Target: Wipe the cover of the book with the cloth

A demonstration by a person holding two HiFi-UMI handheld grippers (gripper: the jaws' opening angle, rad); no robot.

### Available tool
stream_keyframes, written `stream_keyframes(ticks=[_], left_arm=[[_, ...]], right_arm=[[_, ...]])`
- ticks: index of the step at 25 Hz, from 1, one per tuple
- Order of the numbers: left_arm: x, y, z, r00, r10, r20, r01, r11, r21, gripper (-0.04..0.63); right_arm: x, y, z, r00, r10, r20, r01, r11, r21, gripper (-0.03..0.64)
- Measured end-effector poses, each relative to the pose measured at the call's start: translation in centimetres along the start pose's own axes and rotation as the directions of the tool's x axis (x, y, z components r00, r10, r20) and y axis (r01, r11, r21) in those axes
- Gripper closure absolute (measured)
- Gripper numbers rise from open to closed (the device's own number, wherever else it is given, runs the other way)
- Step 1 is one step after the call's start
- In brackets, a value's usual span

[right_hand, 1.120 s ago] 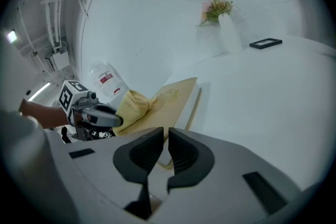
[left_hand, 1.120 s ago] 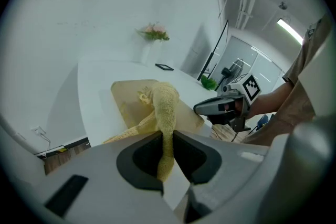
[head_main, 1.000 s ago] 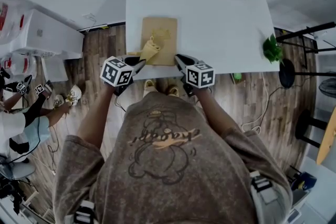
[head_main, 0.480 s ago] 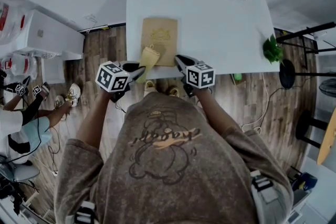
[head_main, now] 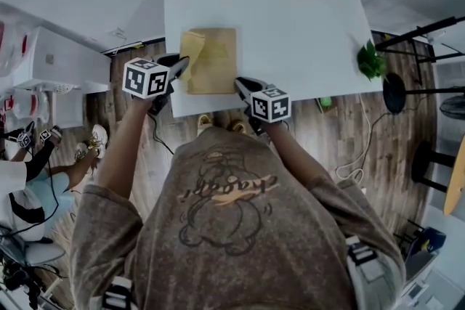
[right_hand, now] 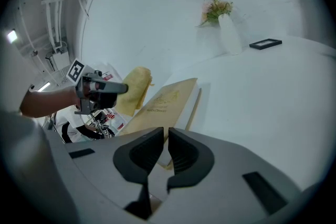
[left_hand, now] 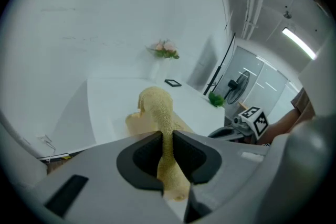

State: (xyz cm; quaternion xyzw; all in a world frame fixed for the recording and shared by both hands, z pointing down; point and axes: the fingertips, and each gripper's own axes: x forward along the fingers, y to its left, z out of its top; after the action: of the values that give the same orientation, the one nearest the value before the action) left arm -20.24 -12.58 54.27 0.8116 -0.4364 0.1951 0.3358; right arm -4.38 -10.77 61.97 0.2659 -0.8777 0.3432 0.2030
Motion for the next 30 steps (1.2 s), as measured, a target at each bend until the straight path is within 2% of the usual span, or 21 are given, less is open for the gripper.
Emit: stream_keyframes(ticks=[9,13,16,20,30], left_arm=[[4.0,4.9,5.6,0.985,0.17,0.013,-0.17,0.98,0.107,0.543],[5.5,5.8,7.4,0.979,0.203,-0.007,-0.199,0.965,0.172,0.543],[7.4,5.8,6.9,0.978,0.203,-0.056,-0.187,0.959,0.211,0.543],[9.9,4.8,5.8,0.979,0.172,-0.114,-0.144,0.964,0.223,0.543],[11.9,2.0,3.7,0.976,0.027,-0.217,0.014,0.982,0.186,0.543]], right_arm=[[0.1,-0.2,-0.2,1.0,-0.011,0.0,0.011,1.0,-0.011,0.584],[0.0,-0.2,-0.2,1.0,-0.013,0.006,0.013,1.0,-0.011,0.584],[0.0,-0.3,-0.3,1.0,-0.021,0.007,0.021,1.0,-0.006,0.584],[0.1,-0.4,-0.3,1.0,-0.02,0.009,0.02,1.0,0.001,0.584],[0.0,-0.5,-0.3,1.0,-0.017,0.013,0.017,1.0,0.004,0.584]])
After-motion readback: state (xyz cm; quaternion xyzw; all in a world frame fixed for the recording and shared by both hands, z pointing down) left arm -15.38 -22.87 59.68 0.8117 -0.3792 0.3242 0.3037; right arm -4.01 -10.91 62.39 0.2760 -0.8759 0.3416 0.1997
